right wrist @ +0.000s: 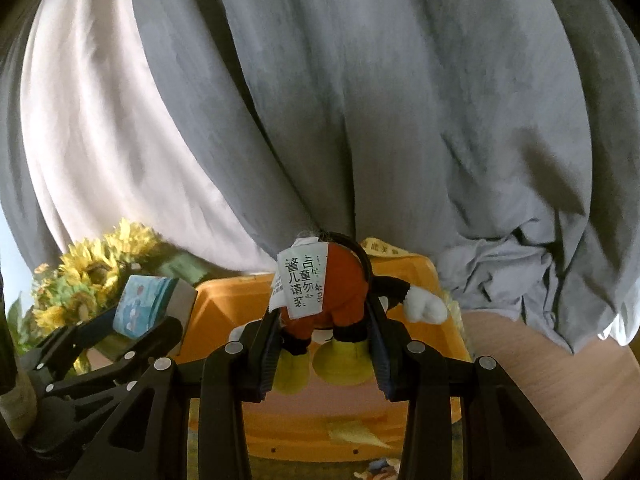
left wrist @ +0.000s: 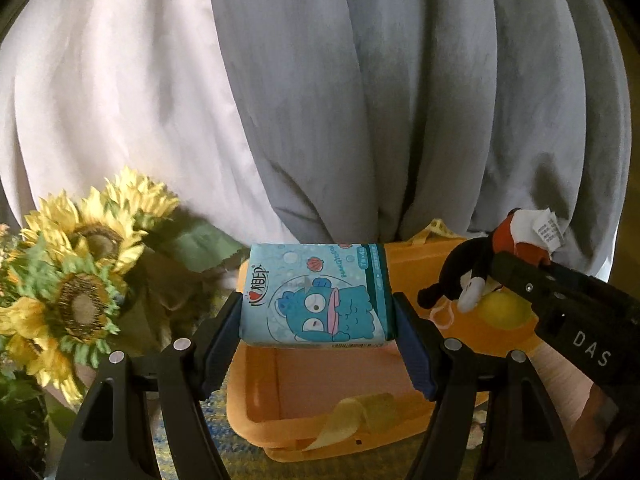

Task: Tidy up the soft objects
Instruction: 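Open the left gripper to drop the tissue pack into the crate while the right gripper releases the Mickey plush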

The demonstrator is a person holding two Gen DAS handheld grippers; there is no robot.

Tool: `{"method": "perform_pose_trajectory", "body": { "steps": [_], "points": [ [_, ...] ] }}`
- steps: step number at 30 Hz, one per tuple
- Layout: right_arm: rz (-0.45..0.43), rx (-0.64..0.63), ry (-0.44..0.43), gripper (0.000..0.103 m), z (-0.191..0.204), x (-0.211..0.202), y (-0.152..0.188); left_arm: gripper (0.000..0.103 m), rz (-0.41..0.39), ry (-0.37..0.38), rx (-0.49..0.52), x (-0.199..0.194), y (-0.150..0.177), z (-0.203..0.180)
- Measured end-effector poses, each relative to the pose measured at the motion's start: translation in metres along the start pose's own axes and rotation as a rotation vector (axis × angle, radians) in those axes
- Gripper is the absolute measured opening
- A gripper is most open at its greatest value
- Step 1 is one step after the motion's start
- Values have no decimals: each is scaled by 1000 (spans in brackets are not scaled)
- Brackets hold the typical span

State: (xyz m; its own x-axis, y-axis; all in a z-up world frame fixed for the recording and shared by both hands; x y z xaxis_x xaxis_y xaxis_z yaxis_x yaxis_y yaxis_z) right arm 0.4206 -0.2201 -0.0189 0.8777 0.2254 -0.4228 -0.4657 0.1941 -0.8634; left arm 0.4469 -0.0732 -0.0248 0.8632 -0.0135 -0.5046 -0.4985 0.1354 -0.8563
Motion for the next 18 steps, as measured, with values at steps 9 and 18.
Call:
{"method": "perform_pose_trajectory", "body": {
  "steps": [9,18],
  "points": [
    [72,29,13,40,-12,28,10,72,76,13,37,30,8,-7],
    [69,62,48,64,-21,31,12,86,71,-1,19,26,5,-4]
  ]
}}
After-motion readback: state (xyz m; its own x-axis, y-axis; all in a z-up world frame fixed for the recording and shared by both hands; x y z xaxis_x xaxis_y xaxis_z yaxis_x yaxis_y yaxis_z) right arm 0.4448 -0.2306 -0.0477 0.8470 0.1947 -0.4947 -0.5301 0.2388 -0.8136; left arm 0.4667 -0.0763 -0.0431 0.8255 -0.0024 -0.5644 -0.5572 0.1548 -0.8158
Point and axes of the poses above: each gripper's, at about its wrist camera, not at the fingertips, and x roughly the way its jaws point, z to its left, y to its underside, the point moved 1 cm from there along x, roughly the way its jaws point, and after that the axes turned 12 degrees about -y, right-handed, at the moved point
